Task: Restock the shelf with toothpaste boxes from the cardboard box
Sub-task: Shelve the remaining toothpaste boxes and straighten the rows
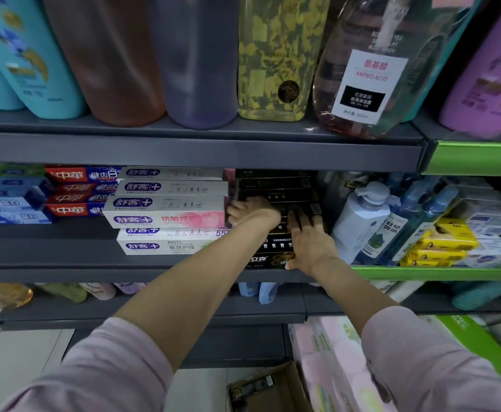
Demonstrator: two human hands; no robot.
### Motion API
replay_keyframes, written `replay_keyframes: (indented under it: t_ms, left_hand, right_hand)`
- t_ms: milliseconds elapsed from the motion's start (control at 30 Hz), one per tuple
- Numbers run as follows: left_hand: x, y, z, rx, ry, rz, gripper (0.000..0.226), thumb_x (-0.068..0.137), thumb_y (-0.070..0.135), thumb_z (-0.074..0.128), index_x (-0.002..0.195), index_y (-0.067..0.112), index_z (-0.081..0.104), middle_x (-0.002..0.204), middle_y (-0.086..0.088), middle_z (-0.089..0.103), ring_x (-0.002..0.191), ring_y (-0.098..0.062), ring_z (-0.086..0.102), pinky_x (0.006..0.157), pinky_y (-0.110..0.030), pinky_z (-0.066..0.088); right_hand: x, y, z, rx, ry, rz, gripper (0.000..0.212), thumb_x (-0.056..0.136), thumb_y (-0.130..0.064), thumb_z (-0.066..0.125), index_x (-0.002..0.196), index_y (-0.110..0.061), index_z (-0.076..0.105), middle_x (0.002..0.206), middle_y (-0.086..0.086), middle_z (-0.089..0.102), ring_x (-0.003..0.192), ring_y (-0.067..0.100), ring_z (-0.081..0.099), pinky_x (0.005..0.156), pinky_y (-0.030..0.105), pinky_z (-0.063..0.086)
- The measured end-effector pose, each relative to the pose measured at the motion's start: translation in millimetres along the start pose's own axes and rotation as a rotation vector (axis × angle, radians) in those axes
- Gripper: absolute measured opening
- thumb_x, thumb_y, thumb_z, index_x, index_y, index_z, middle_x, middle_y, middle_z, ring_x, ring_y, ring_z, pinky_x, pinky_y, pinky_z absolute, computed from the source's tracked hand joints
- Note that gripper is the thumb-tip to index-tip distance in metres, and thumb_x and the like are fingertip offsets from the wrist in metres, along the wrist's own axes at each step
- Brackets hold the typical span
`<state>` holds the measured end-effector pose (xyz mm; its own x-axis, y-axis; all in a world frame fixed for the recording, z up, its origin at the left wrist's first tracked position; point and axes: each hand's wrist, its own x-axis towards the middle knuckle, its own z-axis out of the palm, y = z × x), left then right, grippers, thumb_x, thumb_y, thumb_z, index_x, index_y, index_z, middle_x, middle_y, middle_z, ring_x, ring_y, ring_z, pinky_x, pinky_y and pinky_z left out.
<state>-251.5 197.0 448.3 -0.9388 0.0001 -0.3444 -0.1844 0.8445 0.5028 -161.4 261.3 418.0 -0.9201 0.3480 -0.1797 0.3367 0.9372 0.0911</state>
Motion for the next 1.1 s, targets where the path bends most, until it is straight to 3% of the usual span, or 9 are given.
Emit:
replay_keyframes:
  t_ms: [133, 333, 533, 633, 767, 900, 1000, 1100]
  left_hand:
    - [3.2, -5.9, 3.0, 0.026, 0.003, -0.065, 0.032, 0.099, 0.028, 0.044, 0.126, 0.015, 0.055, 0.147, -0.012, 0.022, 0.131, -0.027, 0.024, 0.108, -0.034, 0.024]
    - [9.0, 1.6, 1.8, -0.047, -0.093, -0.132, 0.047, 0.092, 0.030, 0.055, 0.134, 0.010, 0.046, 0.143, -0.013, 0.034, 0.133, -0.028, 0.026, 0.110, -0.028, 0.020]
    - [2.5, -5.1, 7.0, -0.078, 0.020, -0.122, 0.036, 0.102, 0.018, 0.031, 0.133, 0.007, 0.048, 0.141, -0.016, 0.038, 0.129, -0.031, 0.034, 0.108, -0.033, 0.024]
    - [12.5, 2.9, 4.8, -0.093, 0.012, -0.086, 0.041, 0.096, 0.022, 0.046, 0.134, 0.004, 0.048, 0.137, -0.017, 0.045, 0.127, -0.035, 0.040, 0.106, -0.039, 0.030]
    - [21.1, -1.1, -3.1, -0.102, -0.003, -0.064, 0.035, 0.092, 0.018, 0.051, 0.124, 0.007, 0.055, 0.129, -0.010, 0.057, 0.123, -0.028, 0.048, 0.102, -0.032, 0.034]
    - [22.9, -9.5, -4.0, -0.250, -0.084, -0.048, 0.037, 0.089, 0.008, 0.052, 0.125, 0.002, 0.053, 0.127, -0.011, 0.056, 0.122, -0.029, 0.049, 0.100, -0.031, 0.040]
    - [22.9, -14.7, -1.7, -0.446, -0.098, -0.096, 0.045, 0.078, 0.003, 0.056, 0.123, 0.002, 0.055, 0.123, -0.016, 0.059, 0.117, -0.032, 0.052, 0.101, -0.039, 0.044]
    - [20.9, -17.0, 0.0, -0.660, -0.094, -0.052, 0.046, 0.071, -0.004, 0.049, 0.116, 0.000, 0.058, 0.115, -0.017, 0.062, 0.104, -0.032, 0.058, 0.091, -0.038, 0.050]
  right_hand:
    - [0.5, 1.1, 2.4, 0.001, -0.002, -0.007, 0.119, 0.073, -0.047, 0.074, 0.150, -0.013, -0.010, 0.157, 0.005, -0.001, 0.139, 0.032, 0.011, 0.104, 0.037, 0.040]
    - [2.8, 0.3, 6.3, -0.050, 0.021, -0.014, 0.121, 0.073, -0.051, 0.073, 0.149, -0.011, -0.013, 0.158, 0.006, -0.001, 0.137, 0.033, 0.012, 0.098, 0.039, 0.048]
    - [1.8, 1.8, 6.9, -0.042, 0.019, -0.018, 0.119, 0.075, -0.049, 0.072, 0.150, -0.011, -0.012, 0.159, 0.006, -0.003, 0.139, 0.033, 0.010, 0.098, 0.039, 0.048]
    - [2.2, 1.9, 7.0, -0.057, 0.016, -0.020, 0.119, 0.075, -0.050, 0.072, 0.149, -0.010, -0.012, 0.158, 0.007, -0.003, 0.139, 0.034, 0.009, 0.101, 0.038, 0.046]
    - [3.6, 0.7, 7.6, -0.061, -0.002, -0.023, 0.120, 0.076, -0.049, 0.071, 0.149, -0.010, -0.015, 0.159, 0.010, -0.008, 0.140, 0.034, 0.007, 0.101, 0.038, 0.046]
    - [4.2, -0.1, 8.1, -0.088, 0.002, -0.027, 0.121, 0.075, -0.051, 0.071, 0.149, -0.009, -0.015, 0.159, 0.011, -0.008, 0.140, 0.035, 0.007, 0.102, 0.038, 0.045]
    - [3.1, -0.9, 9.6, -0.122, 0.022, -0.033, 0.122, 0.074, -0.054, 0.070, 0.148, -0.007, -0.016, 0.158, 0.014, -0.008, 0.139, 0.035, 0.010, 0.104, 0.037, 0.042]
    - [2.4, -0.2, 11.6, -0.083, 0.044, -0.024, 0.126, 0.072, -0.053, 0.072, 0.148, -0.006, -0.017, 0.158, 0.015, -0.009, 0.139, 0.034, 0.011, 0.108, 0.037, 0.039]
